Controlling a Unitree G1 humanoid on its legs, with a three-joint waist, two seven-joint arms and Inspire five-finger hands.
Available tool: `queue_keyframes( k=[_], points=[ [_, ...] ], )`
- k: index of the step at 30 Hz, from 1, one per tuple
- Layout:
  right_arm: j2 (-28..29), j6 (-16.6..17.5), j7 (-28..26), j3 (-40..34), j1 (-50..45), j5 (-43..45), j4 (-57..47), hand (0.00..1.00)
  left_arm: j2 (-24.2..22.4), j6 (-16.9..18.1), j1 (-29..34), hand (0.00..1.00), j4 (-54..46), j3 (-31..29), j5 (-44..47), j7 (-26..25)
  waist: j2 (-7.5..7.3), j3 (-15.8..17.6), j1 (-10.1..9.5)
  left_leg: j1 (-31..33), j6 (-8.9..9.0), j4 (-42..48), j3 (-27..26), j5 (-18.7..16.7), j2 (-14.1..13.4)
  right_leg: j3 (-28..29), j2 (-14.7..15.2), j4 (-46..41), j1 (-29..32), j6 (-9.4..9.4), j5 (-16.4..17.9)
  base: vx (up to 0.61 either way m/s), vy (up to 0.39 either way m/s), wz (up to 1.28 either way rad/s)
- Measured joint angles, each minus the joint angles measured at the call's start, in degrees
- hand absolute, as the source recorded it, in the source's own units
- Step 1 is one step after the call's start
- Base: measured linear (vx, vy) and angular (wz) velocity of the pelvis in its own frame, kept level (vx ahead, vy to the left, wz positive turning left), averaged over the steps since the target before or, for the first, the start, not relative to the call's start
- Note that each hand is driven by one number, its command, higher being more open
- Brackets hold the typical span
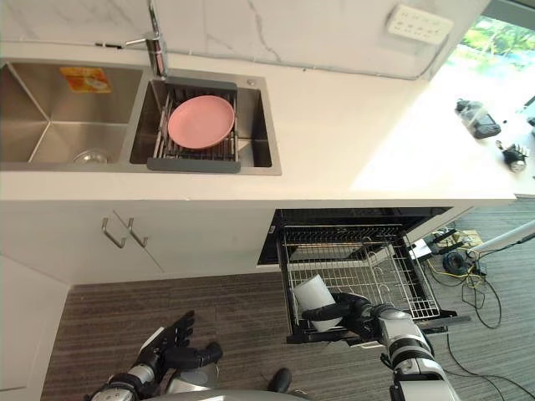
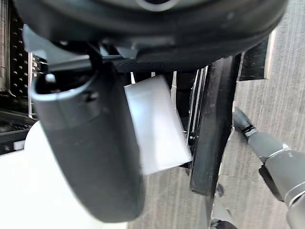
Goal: Walk over to the sink, pick up the cup, carry it to the dishwasher, place the cup inside the dishwasher, then close the dishwasher door
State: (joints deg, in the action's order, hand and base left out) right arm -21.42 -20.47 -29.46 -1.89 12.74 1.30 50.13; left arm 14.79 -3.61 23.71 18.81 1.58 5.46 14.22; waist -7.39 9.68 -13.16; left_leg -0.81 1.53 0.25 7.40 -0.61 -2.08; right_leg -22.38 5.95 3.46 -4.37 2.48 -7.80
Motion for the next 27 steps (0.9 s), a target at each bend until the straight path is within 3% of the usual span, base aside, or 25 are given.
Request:
queue_keyframes(
  k=[9,14,17,20,27],
  points=[
    [0.83,2.29,14.12,0.25,-0.85,4.33,-0.04,0.00,-0.23,2.09,0.03,1.00,3.28,-0.12,-0.94,-2.18,0.43,-1.13,0.15,-0.06,1.11,-0.25,0.64,1.17,0.58,0.33,0.65,-1.93,0.28,1.00,4.22,-0.05,-0.026,0.04],
    [-0.33,2.14,19.54,0.62,7.37,8.89,4.09,0.00,-0.76,3.03,-1.18,1.00,3.87,-1.39,-0.75,-3.26,1.47,0.83,-0.42,4.95,2.19,0.07,1.78,3.08,-0.43,-0.03,-0.24,-2.29,4.81,0.95,5.42,-0.07,-0.055,0.10],
    [-0.37,2.17,21.48,0.47,11.99,11.10,5.25,0.00,-0.82,3.91,-2.97,1.00,3.86,-1.71,0.29,-3.90,2.07,3.36,-1.97,6.79,2.45,1.04,2.68,3.46,-0.29,-0.64,-0.08,-1.65,5.79,1.48,3.72,-0.01,-0.016,0.15],
    [-1.82,2.56,22.41,-0.20,14.90,12.23,5.25,0.00,-1.07,4.14,-3.96,1.00,3.85,-3.48,0.43,-5.06,2.22,4.95,-3.33,8.66,1.97,1.69,3.52,3.69,0.13,-1.71,-0.05,-0.26,6.26,0.71,2.30,0.05,-0.019,0.19],
    [-2.35,3.28,21.70,-0.60,18.83,13.23,3.36,0.00,-1.45,4.47,-6.07,1.00,3.77,-5.36,1.94,-6.39,2.50,8.11,-4.46,11.19,1.64,4.39,4.02,1.71,0.38,-3.05,0.04,-0.15,6.82,0.74,2.33,0.03,-0.001,0.05]
  ],
)
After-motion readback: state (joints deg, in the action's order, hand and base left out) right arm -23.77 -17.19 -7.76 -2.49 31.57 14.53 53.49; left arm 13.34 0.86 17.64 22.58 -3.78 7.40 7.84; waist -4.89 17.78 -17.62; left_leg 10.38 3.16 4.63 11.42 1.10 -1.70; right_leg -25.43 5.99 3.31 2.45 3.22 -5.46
